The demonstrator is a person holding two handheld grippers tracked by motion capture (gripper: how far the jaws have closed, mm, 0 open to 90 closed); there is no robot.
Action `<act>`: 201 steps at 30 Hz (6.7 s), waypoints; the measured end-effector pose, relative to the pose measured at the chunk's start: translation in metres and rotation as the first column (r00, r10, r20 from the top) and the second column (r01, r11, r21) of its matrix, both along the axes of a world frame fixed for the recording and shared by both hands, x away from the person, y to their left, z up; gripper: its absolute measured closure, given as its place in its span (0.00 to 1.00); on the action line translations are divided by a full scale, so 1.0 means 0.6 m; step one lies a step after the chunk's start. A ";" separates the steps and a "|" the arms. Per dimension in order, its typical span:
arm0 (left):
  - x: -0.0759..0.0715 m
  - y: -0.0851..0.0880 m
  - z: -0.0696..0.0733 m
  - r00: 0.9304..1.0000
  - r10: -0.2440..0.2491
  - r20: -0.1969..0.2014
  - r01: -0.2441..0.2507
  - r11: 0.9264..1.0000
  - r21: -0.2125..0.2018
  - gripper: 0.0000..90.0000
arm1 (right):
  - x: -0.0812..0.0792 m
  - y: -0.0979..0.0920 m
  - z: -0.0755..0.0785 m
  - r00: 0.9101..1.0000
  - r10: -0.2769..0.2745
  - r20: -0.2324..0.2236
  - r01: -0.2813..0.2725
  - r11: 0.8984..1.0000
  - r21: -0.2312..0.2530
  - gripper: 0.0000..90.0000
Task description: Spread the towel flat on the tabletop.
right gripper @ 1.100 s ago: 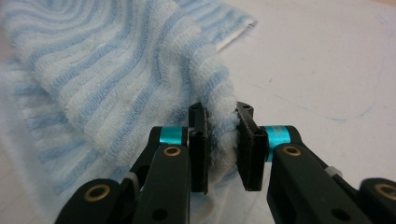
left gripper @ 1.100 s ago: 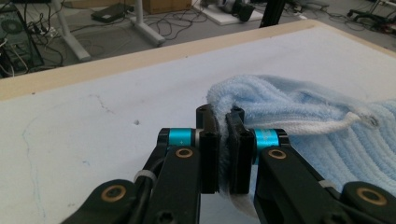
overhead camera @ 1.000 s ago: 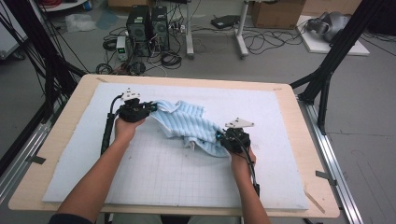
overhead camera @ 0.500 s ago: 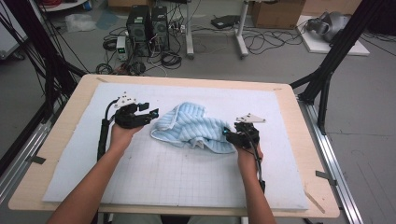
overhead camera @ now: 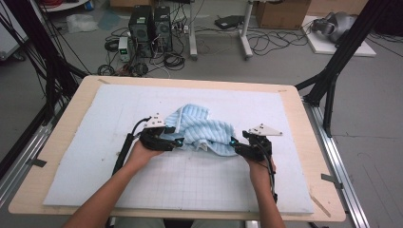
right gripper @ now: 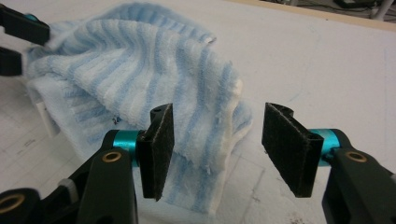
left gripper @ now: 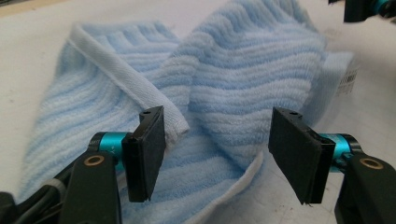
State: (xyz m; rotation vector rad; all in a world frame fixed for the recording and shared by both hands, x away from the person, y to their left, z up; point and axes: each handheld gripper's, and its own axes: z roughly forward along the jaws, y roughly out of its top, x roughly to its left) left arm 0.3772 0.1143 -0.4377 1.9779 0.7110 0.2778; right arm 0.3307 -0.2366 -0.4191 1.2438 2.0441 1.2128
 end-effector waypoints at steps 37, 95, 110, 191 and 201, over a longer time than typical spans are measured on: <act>0.021 0.052 0.031 0.992 0.102 0.080 -0.095 0.992 -0.086 0.94 | 0.011 0.160 -0.043 0.951 0.299 -0.078 -0.309 0.920 -0.240 0.81; 0.009 0.144 0.020 0.950 0.309 0.032 -0.305 0.947 -0.105 0.44 | 0.150 0.116 -0.027 0.993 -0.037 -0.109 0.015 0.980 -0.197 0.94; -0.011 0.146 -0.014 0.957 0.287 -0.030 -0.289 0.955 -0.066 0.44 | 0.145 0.028 -0.023 0.976 -0.207 -0.063 0.204 0.978 -0.046 0.65; 0.002 0.125 -0.006 0.959 0.281 -0.049 -0.281 0.960 -0.001 0.54 | 0.079 0.057 -0.020 0.999 -0.032 -0.022 0.026 0.977 -0.213 0.62; -0.060 0.111 -0.019 0.981 0.173 -0.086 -0.172 0.985 0.018 0.59 | -0.009 0.060 -0.025 0.991 0.117 -0.070 -0.125 0.984 -0.125 0.61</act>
